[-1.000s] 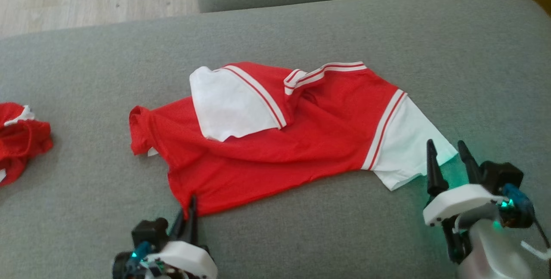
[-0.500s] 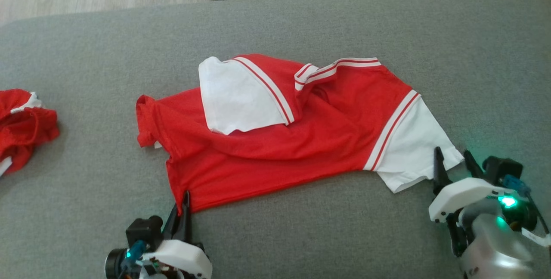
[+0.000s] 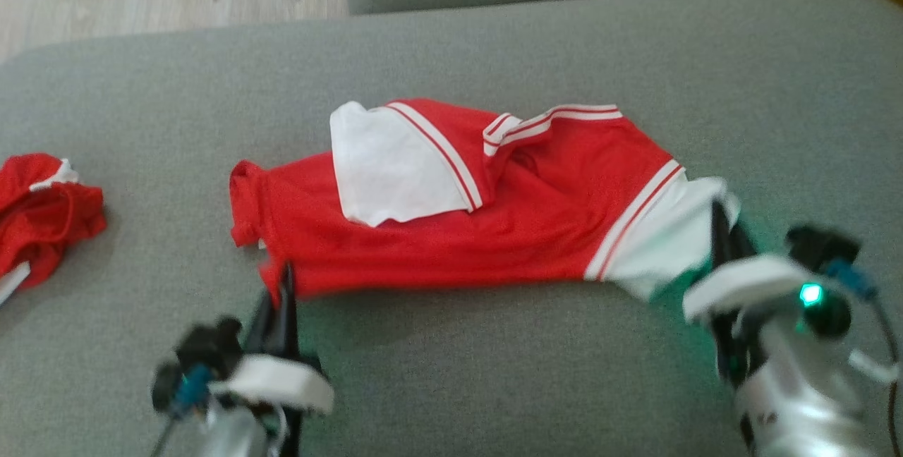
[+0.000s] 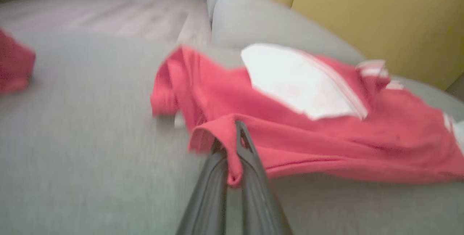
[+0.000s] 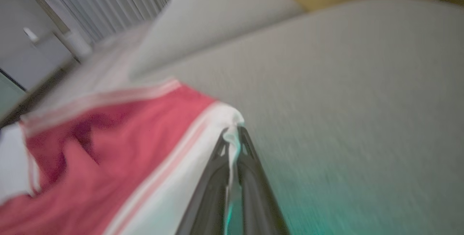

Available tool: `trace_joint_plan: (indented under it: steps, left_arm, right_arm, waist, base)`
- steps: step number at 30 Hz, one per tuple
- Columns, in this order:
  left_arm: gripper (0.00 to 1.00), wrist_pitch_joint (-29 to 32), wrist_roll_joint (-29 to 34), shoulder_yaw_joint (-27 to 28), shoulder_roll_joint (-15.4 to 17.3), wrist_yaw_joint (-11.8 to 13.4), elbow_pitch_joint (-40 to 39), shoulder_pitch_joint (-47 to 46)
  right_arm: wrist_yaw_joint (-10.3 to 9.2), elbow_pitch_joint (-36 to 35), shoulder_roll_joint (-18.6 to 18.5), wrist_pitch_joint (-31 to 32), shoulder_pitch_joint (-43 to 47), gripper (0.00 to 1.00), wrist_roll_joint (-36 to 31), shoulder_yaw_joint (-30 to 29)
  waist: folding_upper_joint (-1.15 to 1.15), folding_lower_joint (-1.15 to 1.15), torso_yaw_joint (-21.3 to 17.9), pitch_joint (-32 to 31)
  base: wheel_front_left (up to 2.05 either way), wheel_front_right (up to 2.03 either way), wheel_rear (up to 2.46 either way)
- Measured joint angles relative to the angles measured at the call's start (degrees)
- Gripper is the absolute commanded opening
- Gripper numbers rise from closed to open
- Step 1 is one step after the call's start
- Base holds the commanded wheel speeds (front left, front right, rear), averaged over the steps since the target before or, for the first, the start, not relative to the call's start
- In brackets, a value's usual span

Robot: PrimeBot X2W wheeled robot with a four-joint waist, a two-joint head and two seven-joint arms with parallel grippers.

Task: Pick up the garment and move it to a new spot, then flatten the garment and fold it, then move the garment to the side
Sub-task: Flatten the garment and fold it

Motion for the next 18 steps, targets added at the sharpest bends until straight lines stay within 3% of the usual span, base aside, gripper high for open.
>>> trace_joint_plan:
  steps: [7,13,18]
  left_arm:
    - [0.0,-0.01,4.88,4.91,1.93,-2.86,-10.49,-7.01]
    - [0.0,-0.03,5.56,6.69,4.67,-3.85,-14.94,-15.22]
    - [0.0,1.2,6.32,7.42,8.53,-4.04,-17.95,-24.96]
  right_arm:
    - [0.0,-21.91,-1.99,-0.01,-1.68,0.0,13.32,7.21]
    - [0.0,-30.31,-6.45,-0.01,-5.81,0.0,20.58,8.45]
    - [0.0,-36.73,-9.24,3.88,-13.56,0.0,26.42,7.05]
  waist:
    - [0.0,0.0,-0.36,-3.84]
    - [0.0,-0.01,-0.69,-6.65]
    - [0.0,-0.01,-0.98,-8.15]
  base:
    - [0.0,0.0,0.0]
    - [0.0,0.0,0.0]
    - [0.0,0.0,0.0]
